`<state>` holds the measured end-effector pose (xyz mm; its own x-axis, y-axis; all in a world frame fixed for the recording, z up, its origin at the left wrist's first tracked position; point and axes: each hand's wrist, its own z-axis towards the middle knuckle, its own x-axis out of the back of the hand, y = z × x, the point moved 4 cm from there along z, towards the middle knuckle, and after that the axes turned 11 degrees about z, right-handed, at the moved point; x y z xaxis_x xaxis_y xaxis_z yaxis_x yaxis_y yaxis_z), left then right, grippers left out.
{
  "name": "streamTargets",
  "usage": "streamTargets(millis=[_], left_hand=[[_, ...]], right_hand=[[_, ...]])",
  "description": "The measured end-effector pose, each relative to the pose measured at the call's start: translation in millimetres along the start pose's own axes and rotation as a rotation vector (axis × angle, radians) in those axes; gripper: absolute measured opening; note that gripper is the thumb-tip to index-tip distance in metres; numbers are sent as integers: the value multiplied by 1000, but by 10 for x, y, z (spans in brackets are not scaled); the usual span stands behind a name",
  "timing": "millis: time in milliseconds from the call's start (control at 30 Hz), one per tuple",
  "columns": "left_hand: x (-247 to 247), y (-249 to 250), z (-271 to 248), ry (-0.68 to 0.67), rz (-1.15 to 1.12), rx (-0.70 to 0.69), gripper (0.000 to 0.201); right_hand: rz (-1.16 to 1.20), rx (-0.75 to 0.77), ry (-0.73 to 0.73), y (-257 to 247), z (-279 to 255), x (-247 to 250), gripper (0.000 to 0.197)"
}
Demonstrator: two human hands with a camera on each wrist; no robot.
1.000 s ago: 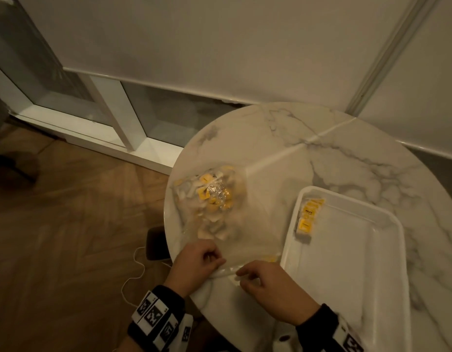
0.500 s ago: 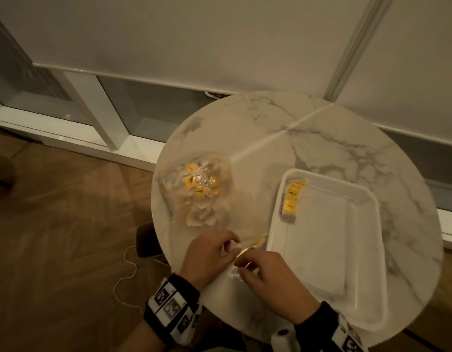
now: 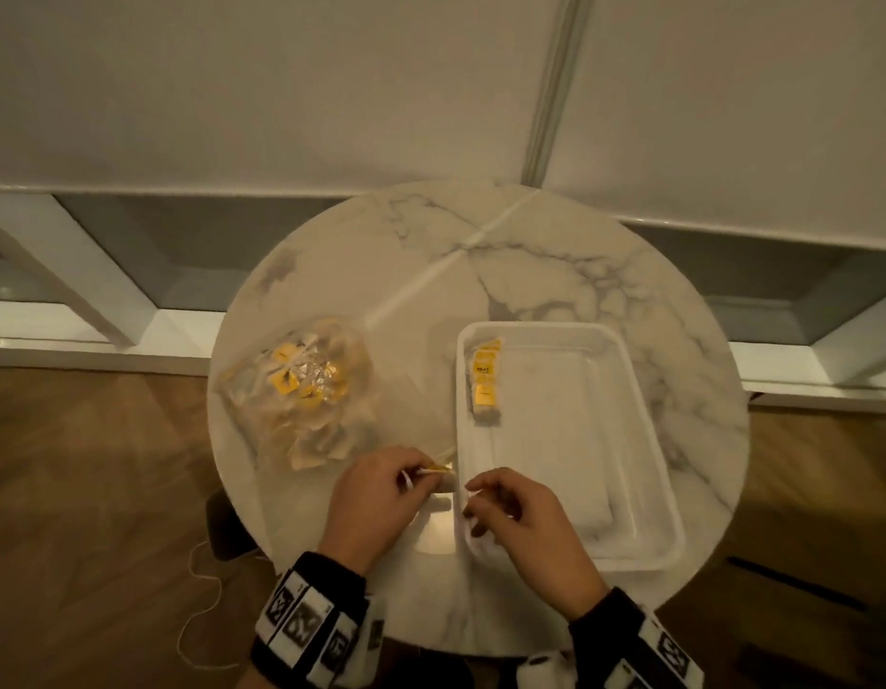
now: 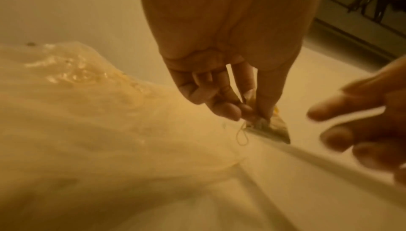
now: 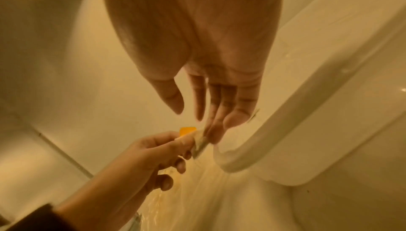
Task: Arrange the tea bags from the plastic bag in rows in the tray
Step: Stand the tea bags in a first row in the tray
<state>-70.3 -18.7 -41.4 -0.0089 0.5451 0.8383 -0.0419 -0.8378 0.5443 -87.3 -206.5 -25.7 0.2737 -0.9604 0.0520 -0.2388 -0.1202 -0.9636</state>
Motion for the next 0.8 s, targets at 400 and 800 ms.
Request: streamTargets(millis=[400,800], left_hand=[[39,489,-74,-72,-260,-168,16],[-86,555,30,-197,-297,-73,24]], right_hand=[[212,-133,-9,-39,43,278,14],[271,-107,34,92,65,417,10]])
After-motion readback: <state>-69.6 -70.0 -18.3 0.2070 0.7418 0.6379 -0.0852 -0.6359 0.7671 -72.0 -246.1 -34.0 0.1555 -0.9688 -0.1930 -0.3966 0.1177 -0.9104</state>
